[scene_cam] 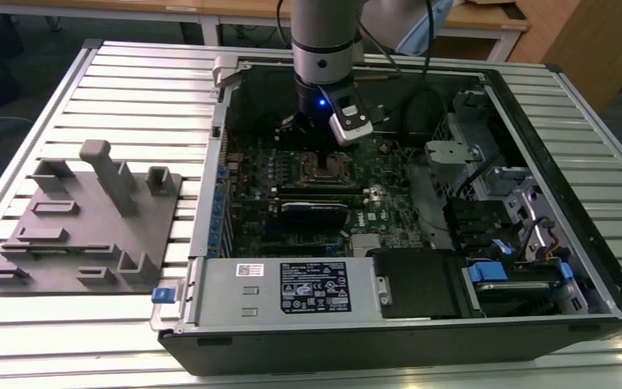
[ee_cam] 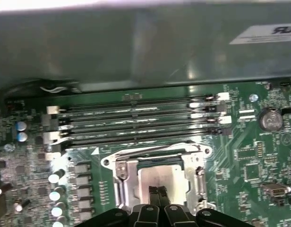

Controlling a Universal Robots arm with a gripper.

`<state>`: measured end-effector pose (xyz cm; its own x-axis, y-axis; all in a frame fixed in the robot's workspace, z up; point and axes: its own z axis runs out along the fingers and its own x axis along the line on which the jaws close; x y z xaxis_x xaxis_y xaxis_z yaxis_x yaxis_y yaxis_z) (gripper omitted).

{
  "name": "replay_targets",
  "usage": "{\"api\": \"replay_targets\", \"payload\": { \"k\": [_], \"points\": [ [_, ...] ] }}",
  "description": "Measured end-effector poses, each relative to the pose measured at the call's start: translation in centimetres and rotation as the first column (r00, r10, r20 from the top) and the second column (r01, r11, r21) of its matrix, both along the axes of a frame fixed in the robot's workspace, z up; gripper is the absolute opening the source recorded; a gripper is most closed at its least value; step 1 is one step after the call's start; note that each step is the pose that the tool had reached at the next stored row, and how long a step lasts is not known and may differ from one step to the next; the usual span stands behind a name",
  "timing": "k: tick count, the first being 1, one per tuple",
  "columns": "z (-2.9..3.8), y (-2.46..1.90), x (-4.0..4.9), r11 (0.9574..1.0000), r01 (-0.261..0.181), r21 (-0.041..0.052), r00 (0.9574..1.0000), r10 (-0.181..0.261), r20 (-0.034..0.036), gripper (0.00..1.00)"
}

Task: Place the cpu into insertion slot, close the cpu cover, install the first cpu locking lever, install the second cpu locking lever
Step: 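Install the first cpu locking lever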

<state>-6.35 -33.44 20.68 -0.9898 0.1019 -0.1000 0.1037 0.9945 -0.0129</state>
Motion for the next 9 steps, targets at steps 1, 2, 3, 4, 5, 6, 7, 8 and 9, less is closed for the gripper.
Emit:
{"api": "replay_targets", "payload": {
  "k": [1, 2, 3, 4, 5, 6, 7, 8, 9],
  "points": [
    [0.0, 0.0, 0.25, 1.0, 0.0, -0.0001, 1.0, 0.0, -0.0009, 0.1],
    [-0.01, 0.0, 0.47, 1.0, 0.0, -0.0002, 1.0, 0.0, -0.0016, 0.1],
    [-0.02, 0.0, 0.65, 1.0, 0.0, -0.0001, 1.0, 0.0, -0.0022, 0.1],
    [-0.02, 0.0, 0.73, 1.0, 0.0, 0.0, 1.0, 0.0, -0.0025, 0.1],
    [-0.02, 0.0, 0.73, 1.0, 0.0, 0.0, 1.0, 0.0, -0.0025, 0.1],
    [-0.02, 0.0, 0.73, 1.0, 0.0, -0.0001, 1.0, 0.0, -0.0026, 0.1],
    [-0.02, 0.0, 0.74, 1.0, 0.0, -0.0002, 1.0, 0.0, -0.0026, 0.1],
    [-0.02, 0.0, 0.74, 1.0, 0.0, -0.0002, 1.0, 0.0, -0.0029, 0.1],
    [-0.03, 0.0, 0.75, 1.0, -0.001, -0.0002, 1.0, 0.001, -0.0052, 0.1]
  ]
}}
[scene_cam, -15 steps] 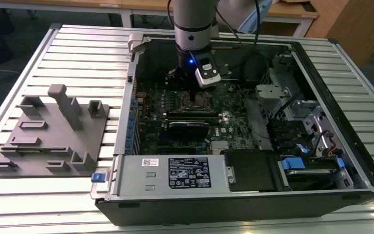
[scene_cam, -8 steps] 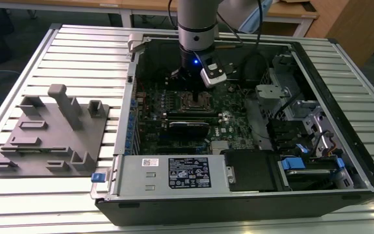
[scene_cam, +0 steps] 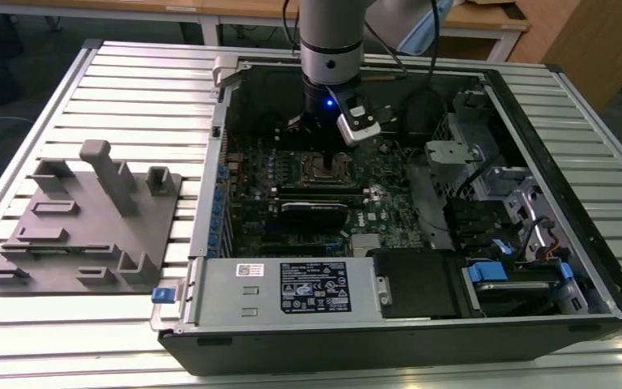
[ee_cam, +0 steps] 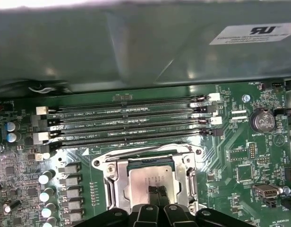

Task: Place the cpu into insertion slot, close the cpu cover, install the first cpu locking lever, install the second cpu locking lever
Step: 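Install the first cpu locking lever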

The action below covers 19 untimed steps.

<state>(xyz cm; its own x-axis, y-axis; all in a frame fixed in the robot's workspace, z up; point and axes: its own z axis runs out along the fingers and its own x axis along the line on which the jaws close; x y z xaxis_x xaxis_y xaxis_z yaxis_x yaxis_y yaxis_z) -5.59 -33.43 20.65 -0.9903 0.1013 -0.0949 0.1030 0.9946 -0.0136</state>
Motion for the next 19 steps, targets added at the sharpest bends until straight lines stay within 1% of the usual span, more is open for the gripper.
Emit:
{"api": "replay_targets", "payload": {
  "k": [2, 4, 11, 16, 19],
  "points": [
    [-0.01, 0.0, -0.01, 1.0, 0.0, -0.0002, 1.0, 0.0, -0.0047, 0.1],
    [-0.03, 0.0, 0.0, 1.0, 0.0, 0.0001, 0.9999, 0.0, -0.012, 0.1],
    [0.0, -0.01, -0.01, 1.0, 0.0, -0.0001, 0.9999, 0.0, -0.0124, 0.1],
    [0.63, 0.0, -0.01, 1.0, 0.0, -0.0001, 0.9999, 0.0, -0.0124, 0.1],
    [0.64, 0.0, 0.0, 1.0, 0.0, 0.0008, 0.9999, 0.0, -0.0122, 0.1]
  ]
}}
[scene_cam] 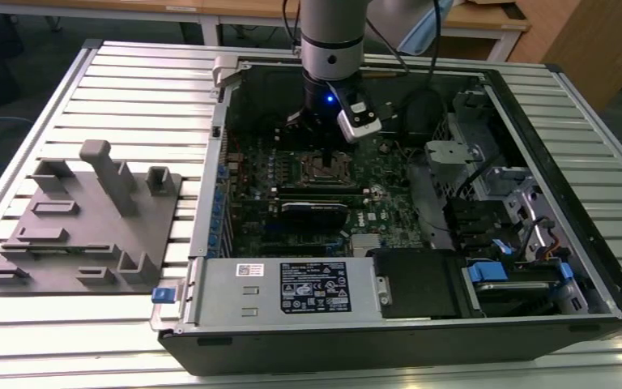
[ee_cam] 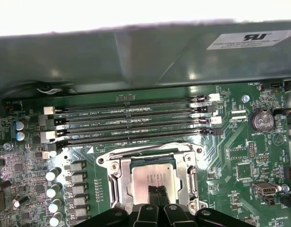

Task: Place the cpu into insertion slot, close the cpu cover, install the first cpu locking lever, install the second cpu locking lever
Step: 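Install the first cpu locking lever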

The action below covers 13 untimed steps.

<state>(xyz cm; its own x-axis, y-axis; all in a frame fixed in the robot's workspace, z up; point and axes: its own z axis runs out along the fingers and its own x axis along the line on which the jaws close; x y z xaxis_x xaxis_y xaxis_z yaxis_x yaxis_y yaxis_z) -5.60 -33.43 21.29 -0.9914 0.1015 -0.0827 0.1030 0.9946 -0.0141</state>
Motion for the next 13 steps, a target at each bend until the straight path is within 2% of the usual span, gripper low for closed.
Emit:
{"api": "replay_targets", "payload": {
  "k": [2, 4, 5, 13],
  "points": [
    [0.01, -0.01, 0.0, 1.0, 0.0, 0.0002, 1.0, 0.0, -0.0002, 0.1],
    [-0.01, -0.01, 0.01, 1.0, 0.0, 0.0038, 0.9998, 0.0, -0.0198, 0.1],
    [0.0, -0.01, 0.0, 1.0, 0.0, 0.0037, 0.9998, 0.0, -0.0217, 0.1],
    [-0.04, 0.01, 0.31, 1.0, 0.0, 0.004, 0.9997, 0.0, -0.0228, 0.1]
  ]
}}
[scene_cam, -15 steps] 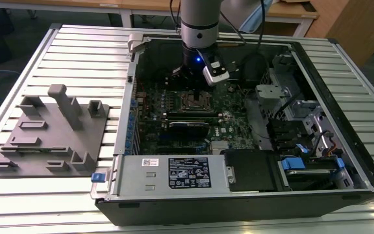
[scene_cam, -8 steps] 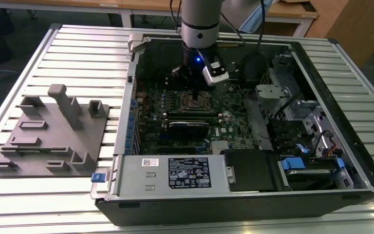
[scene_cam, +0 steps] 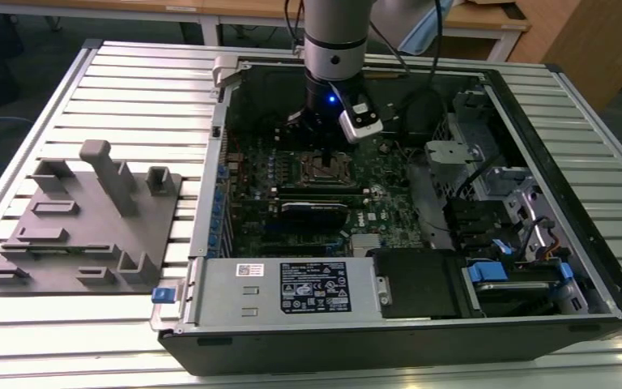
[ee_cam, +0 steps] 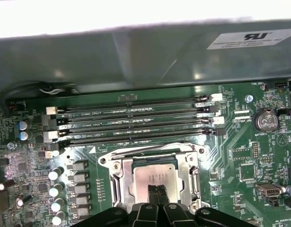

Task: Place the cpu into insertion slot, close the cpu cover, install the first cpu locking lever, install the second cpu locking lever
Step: 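Install the first cpu locking lever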

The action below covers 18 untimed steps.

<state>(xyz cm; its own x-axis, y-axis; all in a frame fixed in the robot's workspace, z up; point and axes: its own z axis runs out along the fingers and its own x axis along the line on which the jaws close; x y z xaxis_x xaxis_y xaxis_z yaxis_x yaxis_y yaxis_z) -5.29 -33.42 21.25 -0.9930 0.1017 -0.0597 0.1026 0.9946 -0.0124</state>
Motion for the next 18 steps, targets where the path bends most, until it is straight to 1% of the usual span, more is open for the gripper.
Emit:
{"api": "replay_targets", "payload": {
  "k": [3, 8, 11, 18],
  "points": [
    [-0.01, 0.0, 0.16, 1.0, 0.0, -0.0001, 1.0, 0.0, -0.0001, 0.1],
    [-0.01, 0.01, 0.17, 1.0, 0.0, -0.0002, 1.0, 0.0, -0.0001, 0.1],
    [0.16, 0.01, 0.17, 1.0, 0.0, -0.0001, 1.0, 0.0, 0.0, 0.1],
    [0.22, 0.01, 0.17, 1.0, 0.0, -0.0001, 1.0, 0.0, 0.0, 0.1]
  ]
}}
